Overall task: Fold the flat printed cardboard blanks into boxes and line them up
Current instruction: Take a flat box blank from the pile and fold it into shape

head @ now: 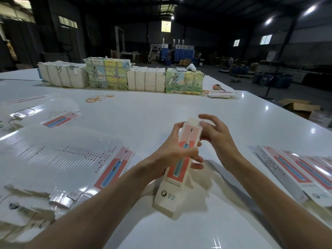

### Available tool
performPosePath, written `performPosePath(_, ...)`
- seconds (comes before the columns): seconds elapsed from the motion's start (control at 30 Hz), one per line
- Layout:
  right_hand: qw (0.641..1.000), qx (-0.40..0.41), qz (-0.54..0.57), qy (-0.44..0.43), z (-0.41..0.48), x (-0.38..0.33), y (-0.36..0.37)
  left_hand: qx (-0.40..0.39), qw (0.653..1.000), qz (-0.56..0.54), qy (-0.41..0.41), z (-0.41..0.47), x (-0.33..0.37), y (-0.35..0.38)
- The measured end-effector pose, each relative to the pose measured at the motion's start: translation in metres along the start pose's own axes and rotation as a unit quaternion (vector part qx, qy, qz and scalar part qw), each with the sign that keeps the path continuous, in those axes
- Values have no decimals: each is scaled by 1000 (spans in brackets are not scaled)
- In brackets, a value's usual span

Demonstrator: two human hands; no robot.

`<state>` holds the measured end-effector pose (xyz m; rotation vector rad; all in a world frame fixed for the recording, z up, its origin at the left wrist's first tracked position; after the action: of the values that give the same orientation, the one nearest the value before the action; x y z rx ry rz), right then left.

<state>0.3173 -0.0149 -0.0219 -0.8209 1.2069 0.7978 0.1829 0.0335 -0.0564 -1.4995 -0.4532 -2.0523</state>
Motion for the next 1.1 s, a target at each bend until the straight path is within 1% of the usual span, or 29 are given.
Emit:
performPosePath(0.07,999,-8,-31,-13,1,-1,-1,-12,1000,10,-9,-1,-2,4)
performPosePath(0.17,996,-10,-56,-62,-1,-7,-2,-10,1000,13,-24,-3,-2,5)
performPosePath(0.23,994,-6,-64,-89,-2,-12,-2,-10,999,18,-27,-4,-1,5)
performPosePath(0.3,994,-9,-55,-95,-3,-15,-4,-9,999,23,-22,-4,1,6)
performPosePath(0.37,997,-38,-19,-67,-1,-14,-5,-3,999,46,-15,-3,2,4)
performPosePath(0.43,996,-84,40,-12,-1,-10,-2,5,998,61,-10,-3,2,2)
performPosePath(0.47,993,-93,67,15,-1,-8,0,5,998,56,-9,-2,1,1)
performPosePath(0.53,990,-85,97,52,-1,-6,0,2,999,43,-5,-3,0,1)
performPosePath(0.6,988,-82,109,72,0,-4,0,-2,999,47,6,-3,1,1)
performPosePath(0.67,986,-77,120,86,0,-3,-2,-3,998,58,15,-4,2,2)
performPosePath(0.8,987,-58,123,87,1,-2,-6,-9,998,58,17,-3,2,4)
performPosePath(0.93,986,-69,119,95,2,-1,-6,-2,998,62,16,-3,2,3)
performPosePath(1.1,984,-87,123,96,2,-2,-6,16,995,100,14,-2,1,-1)
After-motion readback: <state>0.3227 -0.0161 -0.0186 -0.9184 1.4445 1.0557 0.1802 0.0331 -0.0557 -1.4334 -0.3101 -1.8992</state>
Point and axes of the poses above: each hand's wrist, its own z-axis towards the middle knuckle, its own y-axis out of the palm, x = y × z, the point moved 7 cm from there along z, towards the middle knuckle, and after that the axes turned 11 degrees about y, right-handed, at the moved point
